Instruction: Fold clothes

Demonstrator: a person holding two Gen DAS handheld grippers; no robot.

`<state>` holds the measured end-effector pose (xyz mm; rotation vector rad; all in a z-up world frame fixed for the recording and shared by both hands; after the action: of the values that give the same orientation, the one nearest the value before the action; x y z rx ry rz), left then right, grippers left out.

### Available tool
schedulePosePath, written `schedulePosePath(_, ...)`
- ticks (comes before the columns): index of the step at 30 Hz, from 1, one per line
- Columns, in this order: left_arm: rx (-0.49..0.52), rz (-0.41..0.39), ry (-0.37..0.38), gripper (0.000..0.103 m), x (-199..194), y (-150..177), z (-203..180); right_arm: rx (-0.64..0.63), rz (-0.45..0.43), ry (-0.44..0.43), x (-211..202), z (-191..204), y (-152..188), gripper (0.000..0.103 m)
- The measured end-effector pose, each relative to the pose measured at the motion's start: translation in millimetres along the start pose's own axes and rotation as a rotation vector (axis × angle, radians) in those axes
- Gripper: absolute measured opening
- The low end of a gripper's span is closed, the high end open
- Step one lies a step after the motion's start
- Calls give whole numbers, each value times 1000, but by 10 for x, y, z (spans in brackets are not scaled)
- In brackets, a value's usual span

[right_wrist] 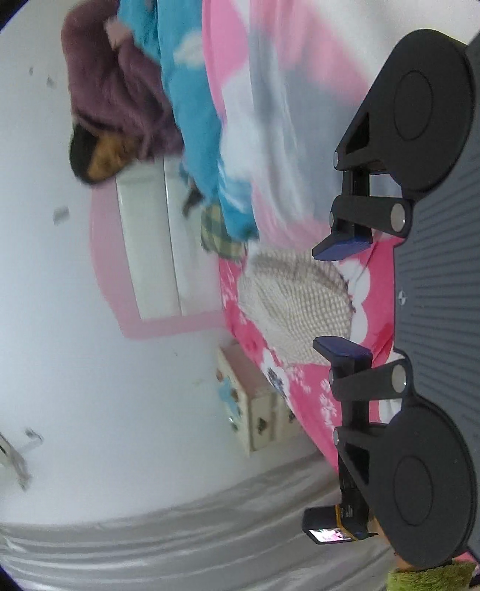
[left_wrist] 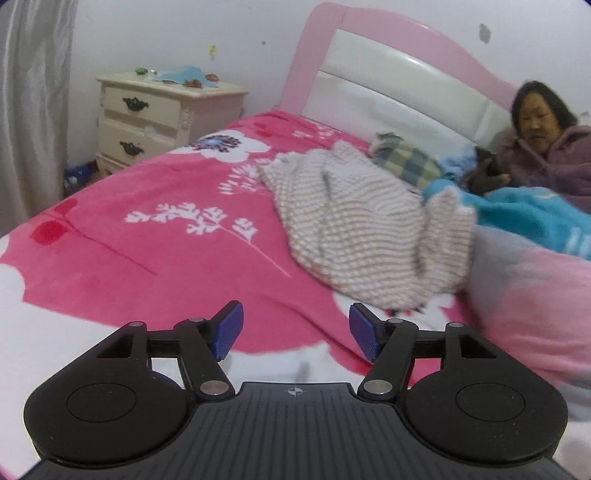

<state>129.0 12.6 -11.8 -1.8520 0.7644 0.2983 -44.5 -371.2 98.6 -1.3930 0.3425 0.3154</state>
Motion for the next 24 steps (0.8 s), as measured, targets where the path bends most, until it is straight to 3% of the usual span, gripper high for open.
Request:
schedulePosePath(6,123,137,120,67,-509,275,-464,13,28,110,-917,-295,38,48)
schedulePosePath(10,239,296,236,68,-835,756,-752,75,166,147,-1333,-450,392,46)
schedulePosePath(14,353,452,337,68,-1088,1416,-935,99,364,166,-1548,-449,1156,44)
schedulePosePath(18,484,612,371,68,-1241,2104,-1009,53,529,270,-1613,-389,2017,43)
schedulePosePath(22,577,656,372,68,-1306,2446,-962,62,608,326,-1637,-387,2608,43)
schedulePosePath(23,590,654,363,68,-1297,2486,-950,74,611,331,-1635,-399,2684,38)
schedulePosePath(24,599,655,352,68,-1276,2517,-942,101,620,325,-1622,-424,2731,23)
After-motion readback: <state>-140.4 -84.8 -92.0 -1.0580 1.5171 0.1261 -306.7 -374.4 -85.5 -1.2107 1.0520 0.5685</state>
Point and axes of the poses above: each gripper's, at about its wrist camera, not at the fingertips, and x roughly the way its jaws point, z to its left, y to its underside, the point moved 2 cm from there along x, roughly the way its jaws point, and after that the axes turned 12 degrees about y, right-handed, at the moved point
